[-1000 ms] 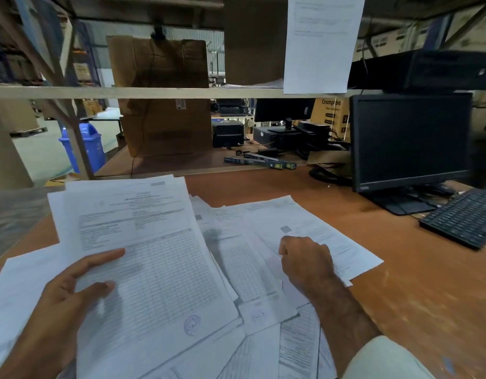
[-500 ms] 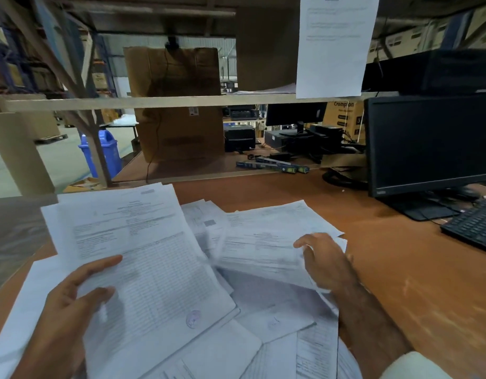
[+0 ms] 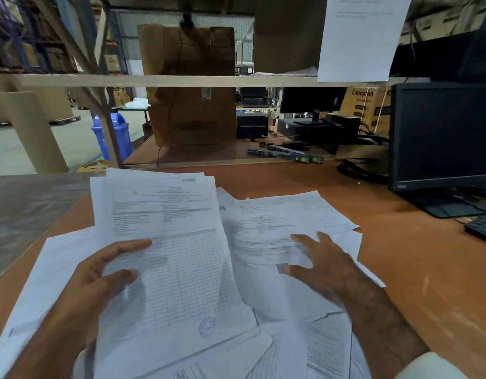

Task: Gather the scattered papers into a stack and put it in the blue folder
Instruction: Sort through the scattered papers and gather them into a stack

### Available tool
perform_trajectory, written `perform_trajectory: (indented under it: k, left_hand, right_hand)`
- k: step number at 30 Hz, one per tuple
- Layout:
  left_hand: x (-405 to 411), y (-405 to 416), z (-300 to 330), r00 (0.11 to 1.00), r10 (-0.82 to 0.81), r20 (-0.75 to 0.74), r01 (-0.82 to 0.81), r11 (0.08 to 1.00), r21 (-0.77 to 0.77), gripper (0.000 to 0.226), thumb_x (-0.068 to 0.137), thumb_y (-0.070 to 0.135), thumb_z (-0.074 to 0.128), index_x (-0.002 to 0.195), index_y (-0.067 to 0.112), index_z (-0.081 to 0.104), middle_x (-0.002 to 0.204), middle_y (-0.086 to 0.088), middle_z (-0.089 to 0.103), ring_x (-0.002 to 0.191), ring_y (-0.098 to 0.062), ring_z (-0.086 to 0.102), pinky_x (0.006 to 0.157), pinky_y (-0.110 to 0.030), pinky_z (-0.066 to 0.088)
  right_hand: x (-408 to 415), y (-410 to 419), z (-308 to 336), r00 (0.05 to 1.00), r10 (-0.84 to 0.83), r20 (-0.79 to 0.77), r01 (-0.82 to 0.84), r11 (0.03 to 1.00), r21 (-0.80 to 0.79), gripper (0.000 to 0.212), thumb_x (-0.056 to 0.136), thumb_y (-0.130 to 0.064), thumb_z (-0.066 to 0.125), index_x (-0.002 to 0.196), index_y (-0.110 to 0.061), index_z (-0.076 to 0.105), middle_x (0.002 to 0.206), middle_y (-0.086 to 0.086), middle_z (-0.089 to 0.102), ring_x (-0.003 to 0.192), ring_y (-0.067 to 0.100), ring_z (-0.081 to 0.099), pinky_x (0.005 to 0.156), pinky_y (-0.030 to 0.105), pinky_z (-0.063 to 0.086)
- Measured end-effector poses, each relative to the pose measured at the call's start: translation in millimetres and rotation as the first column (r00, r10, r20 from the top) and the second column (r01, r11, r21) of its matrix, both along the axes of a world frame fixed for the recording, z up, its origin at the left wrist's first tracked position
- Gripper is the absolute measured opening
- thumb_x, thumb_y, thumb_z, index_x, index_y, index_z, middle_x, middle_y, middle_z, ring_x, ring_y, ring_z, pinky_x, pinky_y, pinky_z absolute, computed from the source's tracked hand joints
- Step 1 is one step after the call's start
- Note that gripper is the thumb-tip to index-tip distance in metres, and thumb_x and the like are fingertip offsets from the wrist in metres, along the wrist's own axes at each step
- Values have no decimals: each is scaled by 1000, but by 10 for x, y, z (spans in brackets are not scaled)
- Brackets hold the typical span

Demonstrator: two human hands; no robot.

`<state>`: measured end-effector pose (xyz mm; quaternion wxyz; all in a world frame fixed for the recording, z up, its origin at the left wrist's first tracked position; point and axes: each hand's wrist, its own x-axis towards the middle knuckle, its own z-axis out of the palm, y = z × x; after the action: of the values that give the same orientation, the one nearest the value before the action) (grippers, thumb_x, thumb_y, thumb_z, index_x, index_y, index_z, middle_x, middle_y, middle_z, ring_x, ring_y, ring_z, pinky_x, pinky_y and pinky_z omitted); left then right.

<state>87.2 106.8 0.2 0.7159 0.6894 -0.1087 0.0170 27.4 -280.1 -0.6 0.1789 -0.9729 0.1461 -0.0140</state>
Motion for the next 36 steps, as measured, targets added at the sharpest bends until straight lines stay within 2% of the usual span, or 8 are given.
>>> perform_trajectory:
  k: [8, 16, 19, 22, 27, 29, 33, 36]
  left_hand:
    - [17, -5, -48, 998, 23, -61, -19, 998, 65, 46, 88, -13, 61, 111, 23, 79, 135, 10, 66, 128, -26, 58, 106, -54, 49]
    - [-46, -53, -14, 996, 14, -86, -8, 997, 79, 46, 89, -13, 62, 111, 23, 80, 137, 11, 64, 128, -24, 57, 108, -54, 48]
    - [-55, -60, 1, 995, 28, -98, -19, 996, 90, 46, 90, -13, 61, 110, 24, 80, 136, 11, 65, 127, -22, 57, 109, -52, 47]
    - [-27, -53, -16, 994, 34, -103, -23, 994, 106, 47, 90, -11, 63, 114, 27, 79, 138, 11, 63, 130, -24, 55, 111, -55, 45]
    - [-73, -89, 56, 991, 0, -134, 7, 999, 54, 49, 91, -8, 63, 116, 32, 77, 137, 13, 62, 124, -23, 58, 105, -52, 51]
    - [-109, -130, 120, 993, -11, -117, 12, 1000, 5, 46, 91, -1, 67, 118, 35, 76, 137, 15, 62, 125, -22, 59, 106, -50, 50]
    - [-218, -283, 255, 1000, 17, -8, -16, 997, 82, 40, 93, 44, 62, 132, 53, 61, 141, 34, 50, 127, 1, 47, 116, -41, 33]
    - [-273, -379, 270, 997, 15, 71, -26, 987, 159, 53, 87, 55, 54, 139, 57, 48, 135, 49, 39, 120, 22, 39, 114, -29, 27]
  right_hand:
    - [-56, -107, 68, 987, -113, 114, 82, 966, 246, 84, 64, -53, 89, 139, -40, 53, 133, -2, 60, 119, 18, 55, 94, 33, 53]
    - [-80, -125, 205, 961, -85, 262, -30, 912, 409, 34, 91, -10, 71, 109, -39, 70, 101, -20, 60, 83, 4, 55, 53, 4, 40]
    - [-178, -85, 440, 906, -69, 418, -228, 752, 618, 42, 99, -1, 59, 119, -35, 73, 123, -19, 68, 103, 7, 65, 73, 11, 53]
    - [-310, 11, 652, 882, -185, 432, -348, 362, 865, 51, 100, 7, 44, 124, -27, 73, 118, -8, 75, 105, 22, 73, 77, 34, 63]
    - [-360, 25, 711, 874, -240, 423, -378, 213, 901, 50, 96, 1, 44, 125, -28, 73, 122, 2, 74, 108, 32, 72, 89, 50, 58]
    - [-312, 89, 640, 881, -203, 427, -373, 256, 892, 39, 96, -9, 58, 122, -34, 74, 123, -3, 73, 110, 28, 72, 91, 51, 58]
    - [-90, 304, 306, 883, 71, 465, -354, 751, 557, 44, 87, -27, 78, 124, -48, 68, 131, -31, 61, 123, -11, 55, 110, 27, 44]
    - [15, 458, 144, 870, 146, 471, -347, 861, 373, 49, 86, -27, 79, 125, -52, 65, 129, -40, 55, 128, -16, 46, 113, 20, 35]
